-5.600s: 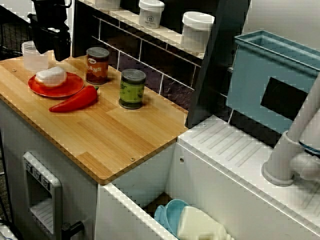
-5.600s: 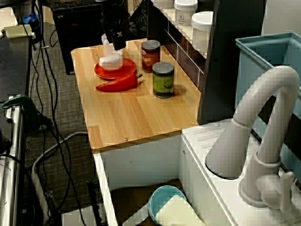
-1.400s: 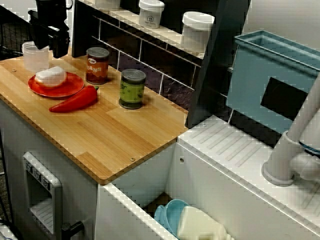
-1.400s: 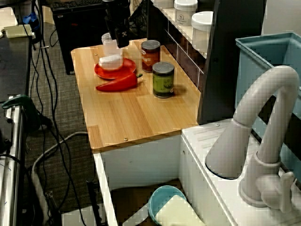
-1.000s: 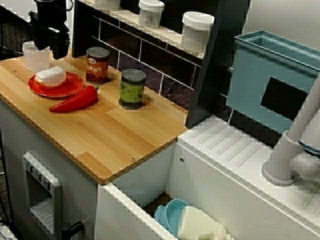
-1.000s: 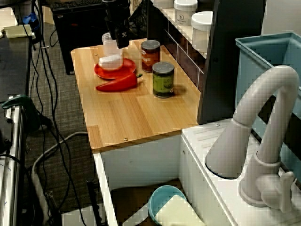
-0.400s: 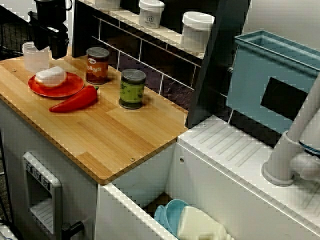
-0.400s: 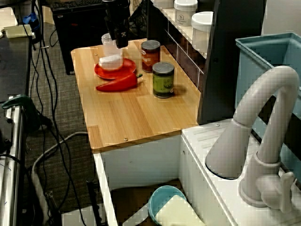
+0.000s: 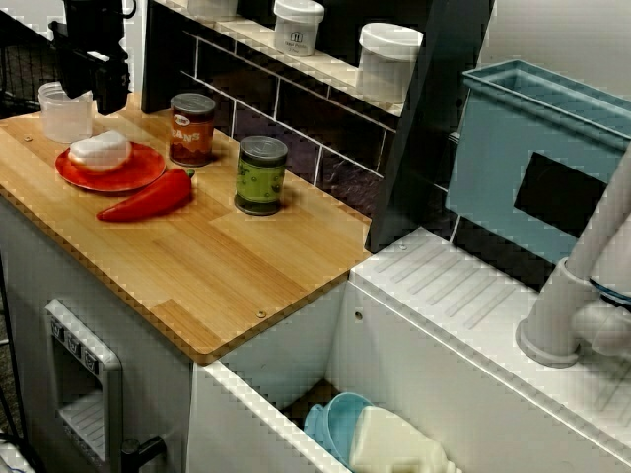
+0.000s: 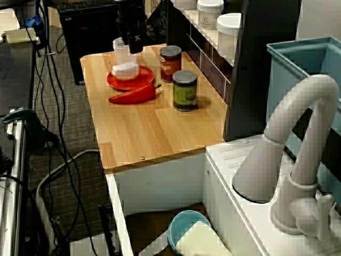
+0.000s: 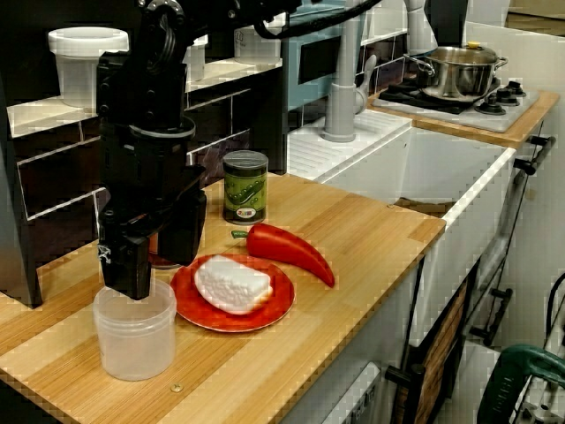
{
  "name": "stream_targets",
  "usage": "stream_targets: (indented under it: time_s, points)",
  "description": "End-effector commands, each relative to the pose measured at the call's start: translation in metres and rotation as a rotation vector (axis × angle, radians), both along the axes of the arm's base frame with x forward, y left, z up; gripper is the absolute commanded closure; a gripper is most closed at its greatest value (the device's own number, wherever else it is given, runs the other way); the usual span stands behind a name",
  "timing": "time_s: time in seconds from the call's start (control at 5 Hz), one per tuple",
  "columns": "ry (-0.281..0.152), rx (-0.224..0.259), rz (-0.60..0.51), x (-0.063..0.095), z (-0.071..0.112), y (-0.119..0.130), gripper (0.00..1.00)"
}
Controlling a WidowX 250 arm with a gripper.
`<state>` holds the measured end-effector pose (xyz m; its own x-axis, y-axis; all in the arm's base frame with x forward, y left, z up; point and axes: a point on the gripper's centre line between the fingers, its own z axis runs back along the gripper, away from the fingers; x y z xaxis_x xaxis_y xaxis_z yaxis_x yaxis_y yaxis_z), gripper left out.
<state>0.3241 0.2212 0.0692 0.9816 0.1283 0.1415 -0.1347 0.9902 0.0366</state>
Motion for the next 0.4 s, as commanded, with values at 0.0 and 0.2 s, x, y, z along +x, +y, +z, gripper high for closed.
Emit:
stream_targets:
  time_s: [0.0, 0.2]
  points:
    - [-0.060, 0.031, -0.004, -0.0025, 0.0293, 0.0112, 0.00]
    - [-0.062, 0.025, 0.001, -0.0050, 0.0311, 0.0121, 0.00]
